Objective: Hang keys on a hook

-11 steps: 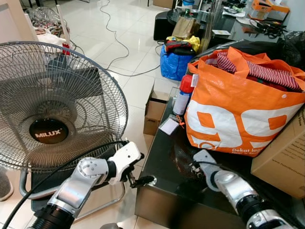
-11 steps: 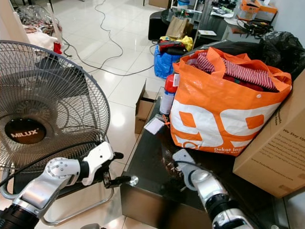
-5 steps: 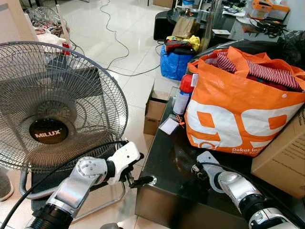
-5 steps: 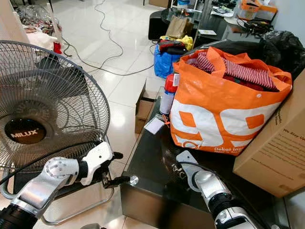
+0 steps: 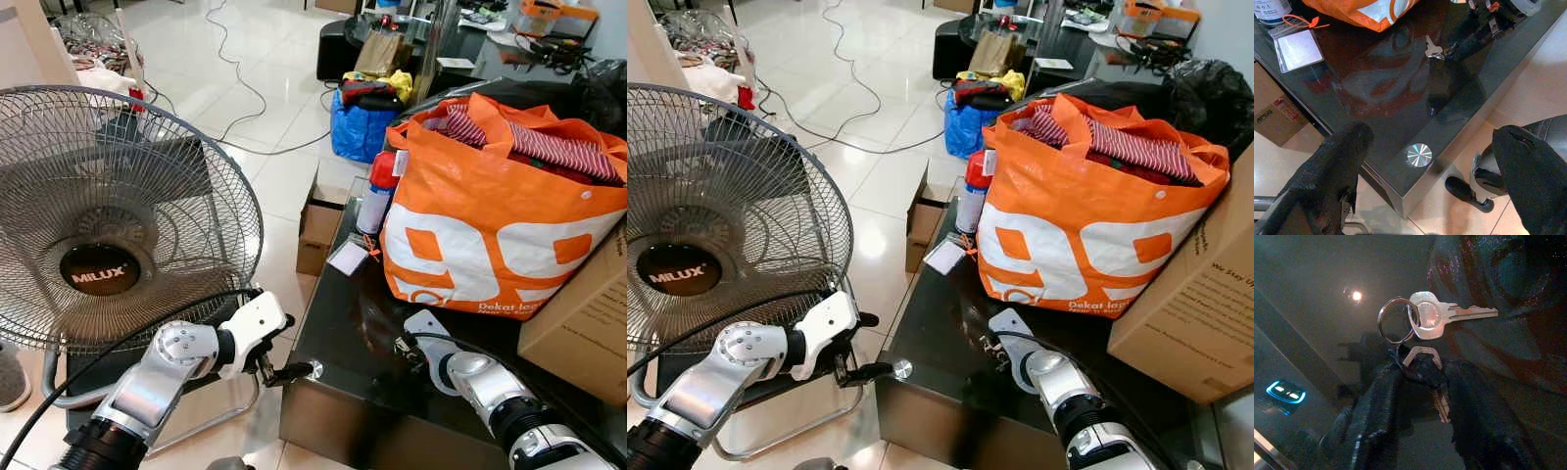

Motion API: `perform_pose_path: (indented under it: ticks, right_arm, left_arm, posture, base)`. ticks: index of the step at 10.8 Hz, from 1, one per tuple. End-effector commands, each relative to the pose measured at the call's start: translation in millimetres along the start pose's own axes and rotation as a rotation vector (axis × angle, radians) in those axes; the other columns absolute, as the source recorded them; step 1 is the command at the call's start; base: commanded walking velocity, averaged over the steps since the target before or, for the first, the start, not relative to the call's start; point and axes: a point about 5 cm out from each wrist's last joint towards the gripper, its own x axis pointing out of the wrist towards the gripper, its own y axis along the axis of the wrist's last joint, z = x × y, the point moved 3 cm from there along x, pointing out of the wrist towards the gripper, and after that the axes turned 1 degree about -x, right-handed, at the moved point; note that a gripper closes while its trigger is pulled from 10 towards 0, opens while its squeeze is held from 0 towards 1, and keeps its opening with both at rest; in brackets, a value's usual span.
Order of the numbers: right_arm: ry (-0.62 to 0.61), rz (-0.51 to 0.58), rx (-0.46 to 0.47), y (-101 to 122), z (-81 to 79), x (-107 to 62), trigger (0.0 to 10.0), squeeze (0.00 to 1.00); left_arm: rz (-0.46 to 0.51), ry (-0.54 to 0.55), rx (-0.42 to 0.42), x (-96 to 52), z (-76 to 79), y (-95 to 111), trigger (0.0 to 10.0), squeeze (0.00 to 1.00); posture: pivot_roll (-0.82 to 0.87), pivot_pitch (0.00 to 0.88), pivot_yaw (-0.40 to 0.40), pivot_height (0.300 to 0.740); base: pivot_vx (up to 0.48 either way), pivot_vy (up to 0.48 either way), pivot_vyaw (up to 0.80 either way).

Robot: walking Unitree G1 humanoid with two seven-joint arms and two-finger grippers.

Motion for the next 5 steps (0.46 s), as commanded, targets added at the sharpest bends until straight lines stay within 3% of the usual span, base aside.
perform_pose_path:
  ticks: [1,5]
  right_arm:
    - [-0.007,0.011,0.012,3.0,3.5,-0.8,0.0,0.00]
    - [-0.006,0.011,0.022,1.0,2.5,0.1,0.0,0.00]
  left_arm:
    - [0.022,-0.002,0.039,-2.1,-2.9,10.5,10.0,0.00]
    - [0.020,-0.011,0.048,-2.3,-4.5,11.7,10.0,0.00]
  posture:
    - [0.02,0.000,-0.070,0.740]
    - [0.02,0.000,-0.059,0.740]
  base:
    - [0.000,0.000,0.00]
    - [0.000,0.000,0.00]
